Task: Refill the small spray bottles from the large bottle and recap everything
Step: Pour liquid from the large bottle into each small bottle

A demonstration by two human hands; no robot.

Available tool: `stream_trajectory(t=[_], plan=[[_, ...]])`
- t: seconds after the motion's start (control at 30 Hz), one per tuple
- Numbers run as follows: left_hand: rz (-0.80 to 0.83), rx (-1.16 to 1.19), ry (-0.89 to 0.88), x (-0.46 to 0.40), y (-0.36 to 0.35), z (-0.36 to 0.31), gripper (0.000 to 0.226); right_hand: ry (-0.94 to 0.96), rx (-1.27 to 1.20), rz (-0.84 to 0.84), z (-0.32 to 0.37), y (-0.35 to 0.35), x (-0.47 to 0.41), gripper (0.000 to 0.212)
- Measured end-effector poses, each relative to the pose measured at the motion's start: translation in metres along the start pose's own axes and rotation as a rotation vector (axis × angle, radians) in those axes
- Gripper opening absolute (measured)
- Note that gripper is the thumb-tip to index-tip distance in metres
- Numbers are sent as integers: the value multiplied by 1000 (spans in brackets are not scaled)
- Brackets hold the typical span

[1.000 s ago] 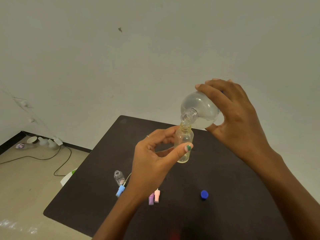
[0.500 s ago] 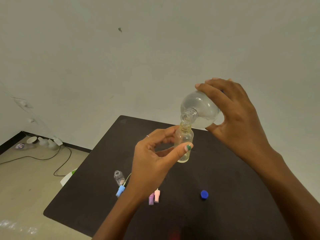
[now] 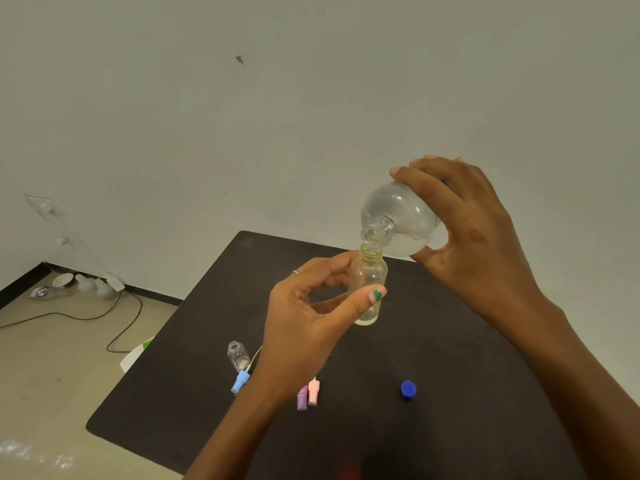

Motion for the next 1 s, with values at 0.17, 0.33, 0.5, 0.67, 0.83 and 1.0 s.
stream_trajectory(t=[0.17,0.33,0.5,0.67,0.83,1.0], plan=[[0,11,-3,-1,0,-1,35,1,-5,-2,0,0,0,68],[0,15,-4,-1,0,0,34,5,2,-1,0,0,-1,68],[-1,8,-4,-2,0,0,36,5,5,3,0,0,-1,70],[-3,13,-10,-2,0,0,36,3,8,4,0,0,-2,69],[0,6,-6,-2,1,1,34,-2,-2,9,0,-1,-2,69],[4,4,-8,-2,0,0,34,4,-4,7,0,0,-2,68]])
Point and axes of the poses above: each hand's wrist, its own x-axis away from the middle knuckle, its own y-axis out of the back of the hand, z = x × y, the point moved 7 cm from there along -x, towards the middle knuckle, and after that the axes turned 12 degrees about z, right-handed, at the moved point
